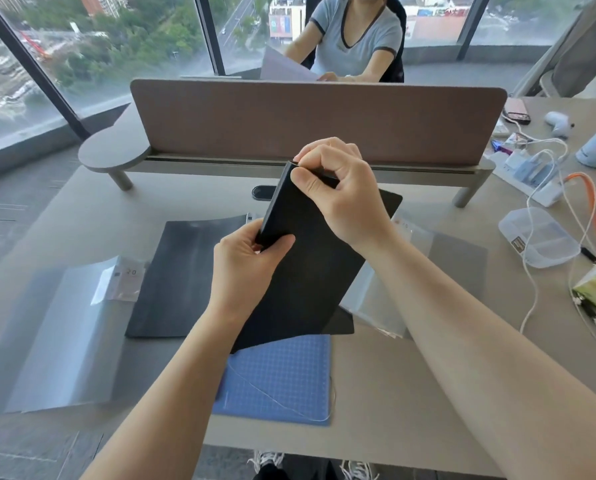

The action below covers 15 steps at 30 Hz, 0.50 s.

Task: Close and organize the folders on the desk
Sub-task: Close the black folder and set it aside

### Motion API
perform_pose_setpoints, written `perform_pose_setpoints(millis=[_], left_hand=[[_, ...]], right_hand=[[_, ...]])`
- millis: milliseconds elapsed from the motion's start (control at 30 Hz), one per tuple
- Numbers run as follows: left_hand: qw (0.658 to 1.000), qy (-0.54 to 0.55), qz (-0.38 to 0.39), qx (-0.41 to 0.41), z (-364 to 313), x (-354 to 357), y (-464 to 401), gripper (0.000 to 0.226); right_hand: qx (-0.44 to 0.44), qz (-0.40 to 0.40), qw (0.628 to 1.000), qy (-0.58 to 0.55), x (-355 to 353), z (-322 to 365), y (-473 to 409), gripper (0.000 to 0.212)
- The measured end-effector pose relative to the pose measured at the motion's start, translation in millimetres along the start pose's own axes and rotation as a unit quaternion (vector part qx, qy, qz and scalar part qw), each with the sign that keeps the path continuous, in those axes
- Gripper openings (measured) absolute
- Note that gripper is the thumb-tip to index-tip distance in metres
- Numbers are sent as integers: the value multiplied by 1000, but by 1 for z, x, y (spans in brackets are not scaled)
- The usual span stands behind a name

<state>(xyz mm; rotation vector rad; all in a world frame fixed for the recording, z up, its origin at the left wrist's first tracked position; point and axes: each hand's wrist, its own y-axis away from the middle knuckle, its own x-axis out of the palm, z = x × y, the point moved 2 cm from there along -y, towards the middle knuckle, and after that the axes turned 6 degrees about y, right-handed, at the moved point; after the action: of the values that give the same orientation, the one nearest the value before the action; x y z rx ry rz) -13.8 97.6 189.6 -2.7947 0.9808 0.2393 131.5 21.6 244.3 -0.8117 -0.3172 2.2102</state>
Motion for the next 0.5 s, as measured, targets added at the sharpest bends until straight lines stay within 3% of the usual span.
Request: perform_pose_setpoints(millis=[133, 267, 367, 500], left_hand=[[998, 58, -8, -34, 7, -1, -5, 11], [989, 125, -19, -81, 20, -5, -12, 15], [978, 169, -14, -120, 31, -10, -21, 15], [962, 203, 5, -183, 54, -17, -31, 18]], right_hand=[[-3, -8, 1000, 21, 3, 9, -5, 5], [31, -32, 997, 60, 2, 0, -9, 23], [105, -43, 988, 100, 0, -21, -8, 39], [250, -10, 966, 73, -1, -56, 6, 51]])
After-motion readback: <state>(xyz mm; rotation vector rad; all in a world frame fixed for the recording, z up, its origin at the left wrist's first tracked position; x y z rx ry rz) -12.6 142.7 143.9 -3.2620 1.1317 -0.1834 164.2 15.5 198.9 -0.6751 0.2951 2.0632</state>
